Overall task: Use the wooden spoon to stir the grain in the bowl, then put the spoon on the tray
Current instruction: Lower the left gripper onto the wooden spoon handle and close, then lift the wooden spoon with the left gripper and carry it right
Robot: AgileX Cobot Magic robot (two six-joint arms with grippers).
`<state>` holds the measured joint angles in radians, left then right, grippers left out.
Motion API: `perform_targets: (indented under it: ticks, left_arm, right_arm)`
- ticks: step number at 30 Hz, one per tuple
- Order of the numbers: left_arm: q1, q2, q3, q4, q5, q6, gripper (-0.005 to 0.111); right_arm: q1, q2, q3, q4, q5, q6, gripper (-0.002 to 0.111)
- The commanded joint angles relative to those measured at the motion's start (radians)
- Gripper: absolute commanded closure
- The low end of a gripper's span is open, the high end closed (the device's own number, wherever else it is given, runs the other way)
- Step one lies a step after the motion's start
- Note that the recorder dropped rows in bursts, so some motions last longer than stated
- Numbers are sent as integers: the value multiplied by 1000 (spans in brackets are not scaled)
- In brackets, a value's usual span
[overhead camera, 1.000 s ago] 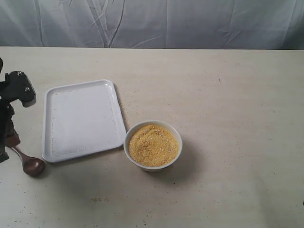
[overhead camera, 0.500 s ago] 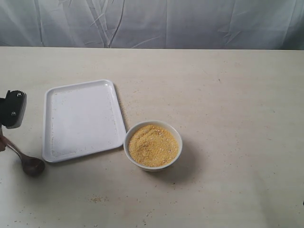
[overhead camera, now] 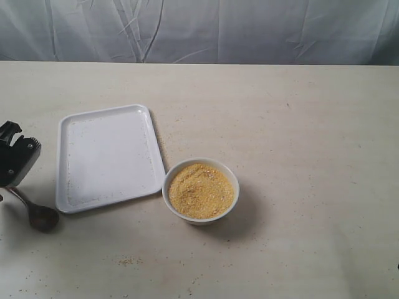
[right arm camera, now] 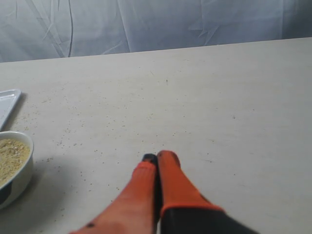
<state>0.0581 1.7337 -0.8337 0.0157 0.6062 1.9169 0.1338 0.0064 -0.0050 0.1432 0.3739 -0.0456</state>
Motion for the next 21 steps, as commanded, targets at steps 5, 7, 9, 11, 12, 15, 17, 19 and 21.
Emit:
perform_targets:
  ticks: [5,7,9,11,12,15,17,19,21]
  left_arm:
    - [2,50,-4,0,-40,5,68]
    - [0,61,-4,0,-40,5,68]
    - [0,65,-4,0,-40,5,69]
    - [0,65,-4,0,-24,5,76]
    - [0,65,-4,0,-19,5,82]
    - [0,56,-4,-2,-1,5,102]
    - [-1,39,-4,-2,-1,5,107]
    - [-7,13,-4,-4,2,5,107]
    - [-20,-25,-4,-16,9,5,107]
  right_arm:
    - [-4,-6,5,0,-11,-4,109]
    - [-4,-6,5,0,-11,-4,109]
    - [-4,-6,5,0,-11,-4,109]
    - [-4,-6,5,0,-11,-4,109]
    - [-4,-6,5,0,-11,-4,109]
    - [-4,-6,5,0,-13,-4,109]
    - [-4,-6,5,2,-13,-4,109]
    - [-4,-6,5,2,-13,-4,109]
    - [-4,-6,5,2,-13,-4,109]
